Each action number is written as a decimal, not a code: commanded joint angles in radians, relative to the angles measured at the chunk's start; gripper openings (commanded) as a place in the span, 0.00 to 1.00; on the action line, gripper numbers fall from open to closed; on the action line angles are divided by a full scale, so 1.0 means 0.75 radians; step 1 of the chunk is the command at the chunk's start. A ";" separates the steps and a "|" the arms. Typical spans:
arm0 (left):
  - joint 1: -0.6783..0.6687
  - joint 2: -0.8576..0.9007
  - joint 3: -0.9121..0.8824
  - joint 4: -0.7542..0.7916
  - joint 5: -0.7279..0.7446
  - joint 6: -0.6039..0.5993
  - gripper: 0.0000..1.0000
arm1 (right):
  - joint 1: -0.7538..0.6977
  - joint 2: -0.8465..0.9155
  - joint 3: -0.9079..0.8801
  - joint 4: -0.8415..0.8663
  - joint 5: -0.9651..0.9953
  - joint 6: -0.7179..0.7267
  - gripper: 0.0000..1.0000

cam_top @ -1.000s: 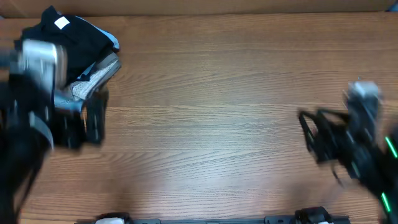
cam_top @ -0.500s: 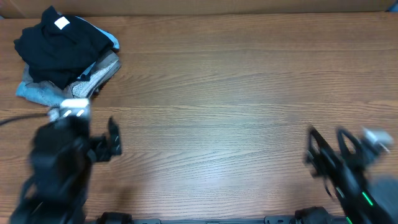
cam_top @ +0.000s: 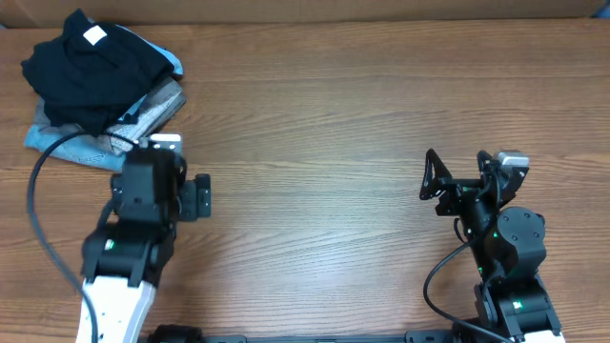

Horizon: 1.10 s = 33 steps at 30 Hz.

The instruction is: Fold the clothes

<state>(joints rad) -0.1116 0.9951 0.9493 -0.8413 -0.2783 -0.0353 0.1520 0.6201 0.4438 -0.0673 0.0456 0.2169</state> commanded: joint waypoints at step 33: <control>-0.008 0.695 0.002 0.006 -0.022 -0.028 1.00 | 0.005 -0.285 -0.009 -0.049 0.257 0.008 1.00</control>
<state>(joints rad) -0.1116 1.5005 0.9493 -0.8383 -0.2813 -0.0353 0.1524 0.5148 0.4381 -0.0746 0.2867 0.2127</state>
